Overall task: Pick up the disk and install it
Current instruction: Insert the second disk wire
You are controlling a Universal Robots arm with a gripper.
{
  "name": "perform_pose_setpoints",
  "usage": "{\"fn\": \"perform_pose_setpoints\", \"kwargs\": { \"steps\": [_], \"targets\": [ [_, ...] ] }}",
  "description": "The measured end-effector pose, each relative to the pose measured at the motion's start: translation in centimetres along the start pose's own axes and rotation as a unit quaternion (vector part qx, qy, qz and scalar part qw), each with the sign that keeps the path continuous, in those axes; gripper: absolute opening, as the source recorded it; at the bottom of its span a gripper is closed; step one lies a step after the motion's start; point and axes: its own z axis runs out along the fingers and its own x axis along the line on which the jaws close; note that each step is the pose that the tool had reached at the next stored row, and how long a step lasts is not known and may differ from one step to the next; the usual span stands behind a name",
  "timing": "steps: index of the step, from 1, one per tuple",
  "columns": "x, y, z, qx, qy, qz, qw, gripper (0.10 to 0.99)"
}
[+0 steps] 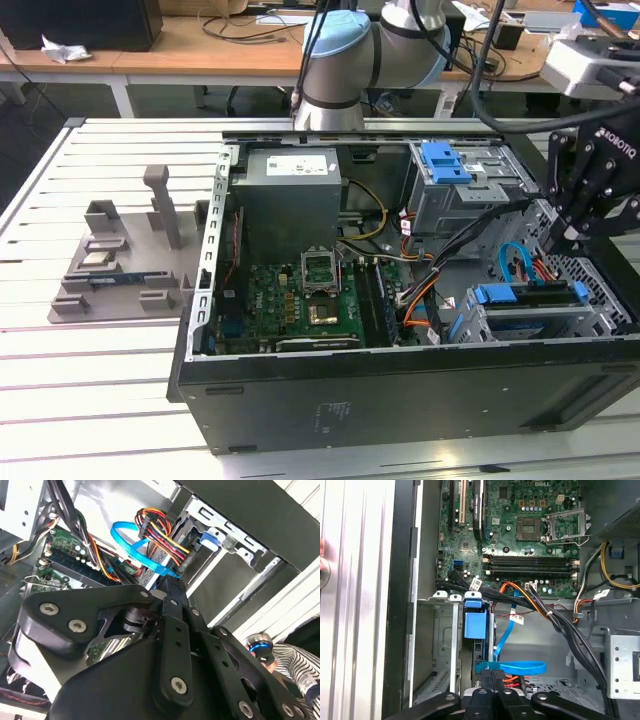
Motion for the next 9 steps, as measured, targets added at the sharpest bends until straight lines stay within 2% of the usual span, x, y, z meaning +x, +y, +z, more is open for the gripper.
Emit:
{"fn": "perform_pose_setpoints", "kwargs": {
  "steps": [2, 9],
  "targets": [
    [0.02, 0.02, -0.23, 0.0, 0.0, 0.0, 1.0, 0.106],
    [0.02, 0.02, -0.27, 0.0, -0.0001, 0.0, 1.0, 0.106]
  ]
}}
